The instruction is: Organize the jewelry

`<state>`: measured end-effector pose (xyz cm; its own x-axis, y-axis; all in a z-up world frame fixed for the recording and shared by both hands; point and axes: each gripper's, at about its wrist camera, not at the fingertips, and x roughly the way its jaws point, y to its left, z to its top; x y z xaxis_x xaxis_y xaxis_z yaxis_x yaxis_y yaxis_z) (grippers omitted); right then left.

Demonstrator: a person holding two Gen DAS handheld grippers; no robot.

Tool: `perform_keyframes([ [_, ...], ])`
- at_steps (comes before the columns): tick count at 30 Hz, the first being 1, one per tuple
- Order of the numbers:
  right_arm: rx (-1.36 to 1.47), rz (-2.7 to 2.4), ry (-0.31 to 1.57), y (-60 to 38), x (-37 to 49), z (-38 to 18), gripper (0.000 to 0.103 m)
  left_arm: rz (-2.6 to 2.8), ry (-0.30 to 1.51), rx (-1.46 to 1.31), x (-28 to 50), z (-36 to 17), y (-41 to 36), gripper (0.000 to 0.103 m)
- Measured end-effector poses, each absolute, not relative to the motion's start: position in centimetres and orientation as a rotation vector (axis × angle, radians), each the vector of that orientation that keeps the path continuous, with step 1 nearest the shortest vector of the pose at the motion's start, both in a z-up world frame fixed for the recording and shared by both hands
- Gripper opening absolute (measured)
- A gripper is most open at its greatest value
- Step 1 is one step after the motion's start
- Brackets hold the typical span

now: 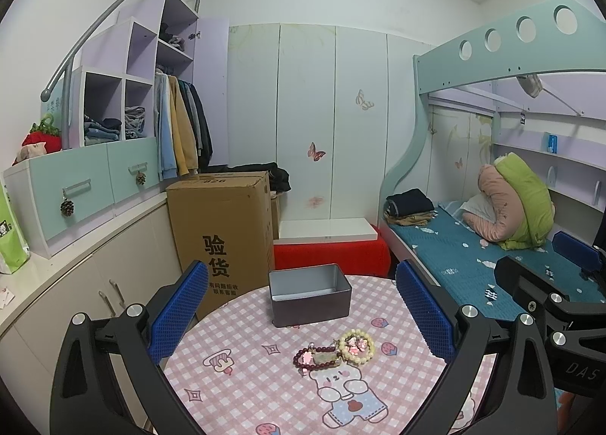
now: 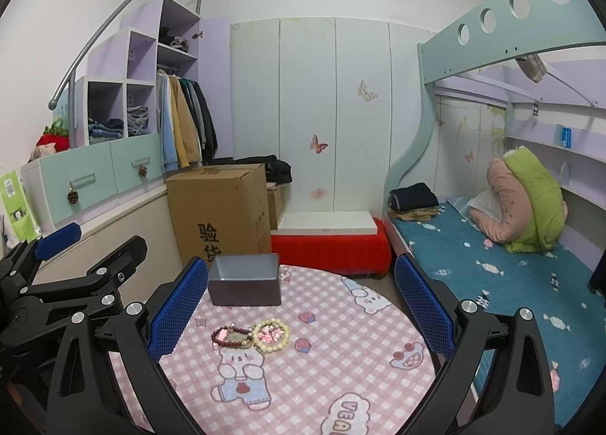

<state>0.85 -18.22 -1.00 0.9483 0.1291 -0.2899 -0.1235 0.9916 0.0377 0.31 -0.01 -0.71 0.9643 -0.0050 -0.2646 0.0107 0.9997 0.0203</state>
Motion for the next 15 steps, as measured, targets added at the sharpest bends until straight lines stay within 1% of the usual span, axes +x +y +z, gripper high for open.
perform_keyframes([
  [15, 0.026, 0.127, 0.305, -18.11, 1.25, -1.42, 0.096, -0.005, 0.276, 0.024, 1.07, -1.53, 0.13, 0.096],
])
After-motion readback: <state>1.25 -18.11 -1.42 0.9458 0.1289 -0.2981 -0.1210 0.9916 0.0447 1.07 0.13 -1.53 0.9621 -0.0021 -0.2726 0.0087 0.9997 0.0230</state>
